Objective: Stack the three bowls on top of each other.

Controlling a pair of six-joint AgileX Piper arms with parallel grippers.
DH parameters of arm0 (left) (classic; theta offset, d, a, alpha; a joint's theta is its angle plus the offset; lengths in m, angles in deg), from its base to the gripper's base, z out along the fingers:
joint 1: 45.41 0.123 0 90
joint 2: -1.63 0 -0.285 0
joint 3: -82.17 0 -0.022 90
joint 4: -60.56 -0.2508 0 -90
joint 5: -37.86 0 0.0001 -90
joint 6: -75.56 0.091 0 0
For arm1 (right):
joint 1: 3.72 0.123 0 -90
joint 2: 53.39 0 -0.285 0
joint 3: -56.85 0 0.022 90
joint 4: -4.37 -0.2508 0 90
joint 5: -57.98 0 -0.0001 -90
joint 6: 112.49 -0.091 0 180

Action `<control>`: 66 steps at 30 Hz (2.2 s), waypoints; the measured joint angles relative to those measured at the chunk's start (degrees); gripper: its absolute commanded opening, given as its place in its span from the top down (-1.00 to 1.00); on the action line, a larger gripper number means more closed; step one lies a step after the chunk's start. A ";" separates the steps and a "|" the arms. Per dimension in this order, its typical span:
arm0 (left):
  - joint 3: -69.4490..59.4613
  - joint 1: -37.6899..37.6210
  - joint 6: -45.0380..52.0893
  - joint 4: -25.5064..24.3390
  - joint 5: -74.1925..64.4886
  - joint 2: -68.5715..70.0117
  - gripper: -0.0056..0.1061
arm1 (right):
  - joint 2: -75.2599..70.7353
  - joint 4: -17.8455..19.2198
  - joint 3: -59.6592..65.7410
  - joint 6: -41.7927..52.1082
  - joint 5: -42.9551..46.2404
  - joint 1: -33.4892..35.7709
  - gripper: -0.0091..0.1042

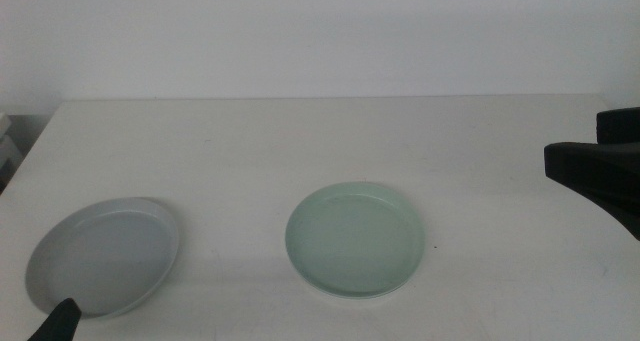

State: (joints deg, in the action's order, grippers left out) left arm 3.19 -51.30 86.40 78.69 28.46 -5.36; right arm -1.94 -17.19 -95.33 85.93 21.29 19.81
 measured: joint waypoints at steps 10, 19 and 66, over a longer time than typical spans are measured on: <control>0.00 2.94 0.00 0.00 -0.02 0.00 -0.74 | 0.00 0.17 0.40 0.00 -0.11 0.00 -0.05; 3.97 17.38 -1.15 7.26 -1.13 -2.73 -0.74 | 0.00 0.17 0.40 0.00 -0.11 0.00 -0.05; 50.88 25.75 -6.78 -5.79 -30.43 -82.05 -0.73 | 0.00 0.17 0.40 0.00 -0.11 0.00 -0.05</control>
State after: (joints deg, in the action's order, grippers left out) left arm 54.07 -25.54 79.62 72.90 -1.97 -87.41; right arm -1.94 -17.02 -94.93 85.93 21.18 19.81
